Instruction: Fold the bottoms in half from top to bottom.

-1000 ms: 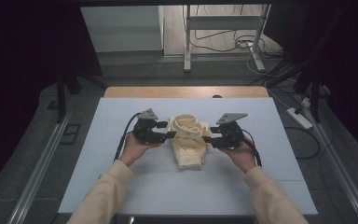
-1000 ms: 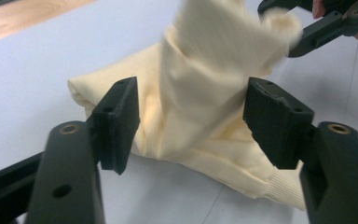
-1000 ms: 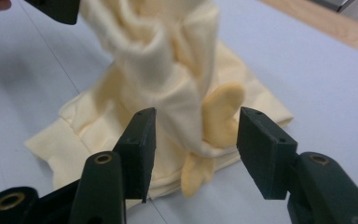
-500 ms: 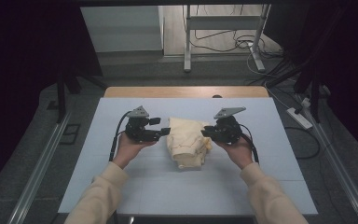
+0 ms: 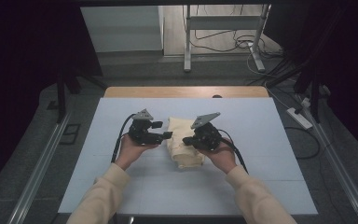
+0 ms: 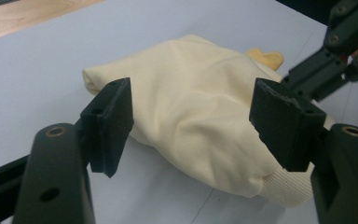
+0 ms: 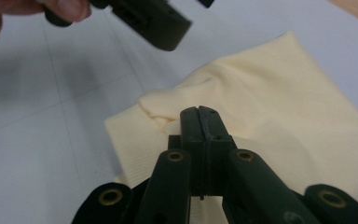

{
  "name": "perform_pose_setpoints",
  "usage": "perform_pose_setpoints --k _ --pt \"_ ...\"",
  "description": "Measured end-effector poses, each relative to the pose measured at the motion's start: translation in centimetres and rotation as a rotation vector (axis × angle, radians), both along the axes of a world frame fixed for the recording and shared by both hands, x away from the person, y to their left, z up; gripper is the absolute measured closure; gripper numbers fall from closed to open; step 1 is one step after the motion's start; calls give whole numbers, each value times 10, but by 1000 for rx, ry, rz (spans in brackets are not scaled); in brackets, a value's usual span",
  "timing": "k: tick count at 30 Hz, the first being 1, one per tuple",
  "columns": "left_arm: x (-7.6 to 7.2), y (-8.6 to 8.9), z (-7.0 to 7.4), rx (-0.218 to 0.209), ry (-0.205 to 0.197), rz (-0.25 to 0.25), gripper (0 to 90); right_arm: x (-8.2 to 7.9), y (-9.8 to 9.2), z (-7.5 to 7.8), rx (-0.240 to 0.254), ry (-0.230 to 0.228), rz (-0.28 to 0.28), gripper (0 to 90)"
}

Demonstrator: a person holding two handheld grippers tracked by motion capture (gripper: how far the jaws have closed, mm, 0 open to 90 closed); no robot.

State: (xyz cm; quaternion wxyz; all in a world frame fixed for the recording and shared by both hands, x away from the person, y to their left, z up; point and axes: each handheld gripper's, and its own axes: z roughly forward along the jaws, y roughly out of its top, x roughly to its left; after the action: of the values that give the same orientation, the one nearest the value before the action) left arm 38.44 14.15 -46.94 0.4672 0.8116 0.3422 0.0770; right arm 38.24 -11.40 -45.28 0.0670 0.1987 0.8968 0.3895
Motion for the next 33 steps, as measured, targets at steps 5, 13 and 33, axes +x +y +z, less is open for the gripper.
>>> perform_pose_setpoints --k 5,13,33 --pt "-1 0 0 2 2 0 307 -5 -3 -13 -72 9 -1 892" --pt "-1 -3 -2 7 9 -7 305 -9 -23 -32 -62 51 -26 893" --pt "-5 -4 -3 9 9 -13 304 -14 -29 -43 -6 52 -48 893"
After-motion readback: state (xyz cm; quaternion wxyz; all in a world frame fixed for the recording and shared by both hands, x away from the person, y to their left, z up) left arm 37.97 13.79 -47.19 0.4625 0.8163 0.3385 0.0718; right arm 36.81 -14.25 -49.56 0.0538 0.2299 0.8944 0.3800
